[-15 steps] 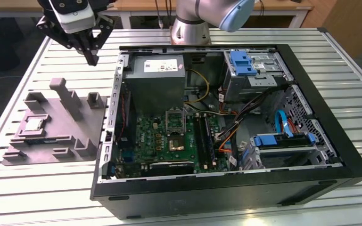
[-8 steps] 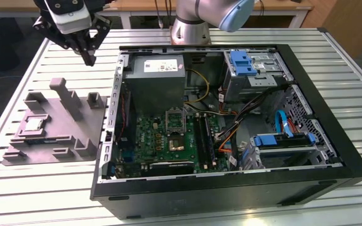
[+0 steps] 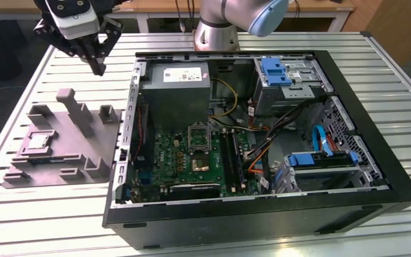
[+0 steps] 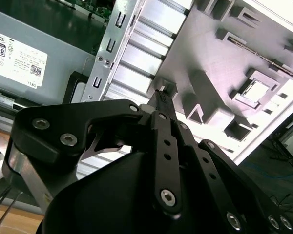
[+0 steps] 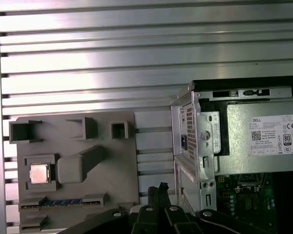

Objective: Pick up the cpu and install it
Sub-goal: 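Reach for the cpu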

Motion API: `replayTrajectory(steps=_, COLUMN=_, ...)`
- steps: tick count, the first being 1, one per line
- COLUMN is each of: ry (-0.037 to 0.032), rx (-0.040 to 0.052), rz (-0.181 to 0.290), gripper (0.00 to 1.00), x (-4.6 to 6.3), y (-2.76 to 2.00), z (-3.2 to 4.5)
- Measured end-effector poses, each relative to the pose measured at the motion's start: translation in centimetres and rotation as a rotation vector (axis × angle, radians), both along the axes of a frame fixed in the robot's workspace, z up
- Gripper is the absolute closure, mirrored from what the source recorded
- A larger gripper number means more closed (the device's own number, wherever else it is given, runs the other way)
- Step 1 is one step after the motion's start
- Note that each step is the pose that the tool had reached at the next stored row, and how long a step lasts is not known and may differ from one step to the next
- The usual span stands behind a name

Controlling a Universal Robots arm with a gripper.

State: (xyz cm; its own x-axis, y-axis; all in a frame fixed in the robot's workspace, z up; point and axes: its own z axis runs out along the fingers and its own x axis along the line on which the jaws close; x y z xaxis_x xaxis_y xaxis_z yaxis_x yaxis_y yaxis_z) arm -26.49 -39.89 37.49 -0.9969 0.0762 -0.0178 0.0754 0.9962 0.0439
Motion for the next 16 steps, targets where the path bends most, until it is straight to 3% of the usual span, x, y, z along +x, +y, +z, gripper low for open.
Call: replayTrajectory(steps=16, ry=0.0043, rx=0.0000, rz=0.000, gripper=0.89, x=-1.05, y=0.00, z=-0.14)
